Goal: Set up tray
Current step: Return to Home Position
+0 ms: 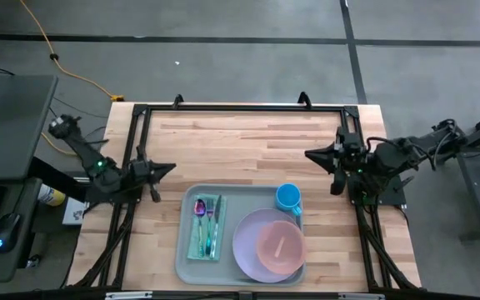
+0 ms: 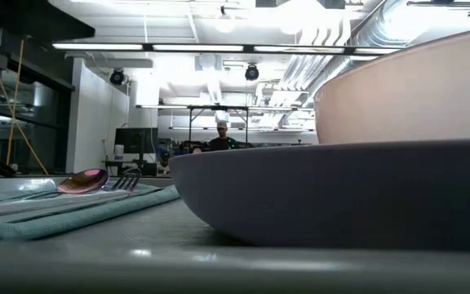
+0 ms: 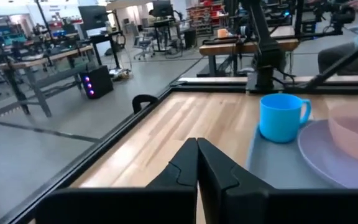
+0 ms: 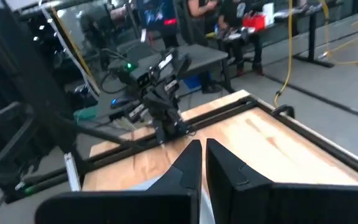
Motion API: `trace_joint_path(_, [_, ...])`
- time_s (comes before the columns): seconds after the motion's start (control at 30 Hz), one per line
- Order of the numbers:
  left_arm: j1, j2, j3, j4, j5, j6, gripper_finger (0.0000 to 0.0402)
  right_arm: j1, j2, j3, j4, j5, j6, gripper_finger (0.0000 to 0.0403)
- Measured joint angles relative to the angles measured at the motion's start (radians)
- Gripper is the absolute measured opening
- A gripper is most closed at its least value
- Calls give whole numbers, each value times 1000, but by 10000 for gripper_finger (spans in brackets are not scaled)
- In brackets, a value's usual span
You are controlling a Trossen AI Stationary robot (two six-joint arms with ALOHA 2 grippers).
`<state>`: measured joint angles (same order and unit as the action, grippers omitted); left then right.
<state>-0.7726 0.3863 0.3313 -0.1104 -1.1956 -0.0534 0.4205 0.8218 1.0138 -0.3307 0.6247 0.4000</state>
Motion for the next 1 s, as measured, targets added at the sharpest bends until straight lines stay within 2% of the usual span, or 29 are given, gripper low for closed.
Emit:
trace_joint_path(0.1, [133, -35, -2, 13, 134, 58, 35, -1, -39, -48, 44, 25, -19, 0])
trace_joint_path(0.3, [457, -97, -2, 13, 487, 191, 13, -1, -129, -177, 176, 58, -84, 0])
trace_joint_path(0.43, [622, -116, -2, -5, 673, 232, 26, -1, -191, -291, 290, 85, -119, 0])
trace_joint_path(0.6, [745, -131, -2, -23, 761, 251, 53, -1, -274, -452, 444, 133, -144, 0])
trace_joint_path(0.8, [840, -128, -1, -39, 886, 257, 36, -40, -347, -630, 646, 170, -210, 0])
trace_joint_path(1.0, [933, -128, -1, -57, 922, 261, 17, -206, -381, -728, 700, 33, -245, 0])
